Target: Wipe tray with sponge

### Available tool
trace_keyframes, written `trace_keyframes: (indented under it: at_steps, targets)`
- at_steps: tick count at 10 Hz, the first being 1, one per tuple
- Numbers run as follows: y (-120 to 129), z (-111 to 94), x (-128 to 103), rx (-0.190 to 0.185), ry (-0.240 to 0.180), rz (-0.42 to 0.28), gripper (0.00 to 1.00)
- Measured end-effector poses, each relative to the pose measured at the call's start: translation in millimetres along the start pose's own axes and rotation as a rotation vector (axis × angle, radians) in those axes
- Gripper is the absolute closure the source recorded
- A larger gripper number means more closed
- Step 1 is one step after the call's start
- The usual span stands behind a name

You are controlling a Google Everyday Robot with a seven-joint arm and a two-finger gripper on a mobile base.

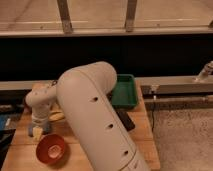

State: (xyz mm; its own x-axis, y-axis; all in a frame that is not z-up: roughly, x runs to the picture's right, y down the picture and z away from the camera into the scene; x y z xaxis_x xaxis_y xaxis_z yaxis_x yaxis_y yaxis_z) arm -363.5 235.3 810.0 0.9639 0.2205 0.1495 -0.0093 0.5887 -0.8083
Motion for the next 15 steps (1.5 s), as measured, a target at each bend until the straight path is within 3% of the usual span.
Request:
trace_keyframes:
  at_steps: [4, 6, 8, 12, 15]
  targets:
    - [-3.8, -3.4, 4.8, 0.004, 0.004, 0.008, 0.88]
    - [-3.2, -3.6, 5.4, 0.003, 0.006, 0.008, 0.99]
    - [-1.9, -6.1, 2.6, 0.015, 0.010, -0.008, 1.00]
    - [5.0, -59.5, -45.4, 0.133, -0.020, -0.111, 1.00]
    - [-3.1, -94.8, -59.3, 0.216, -0.030, -0.146, 1.00]
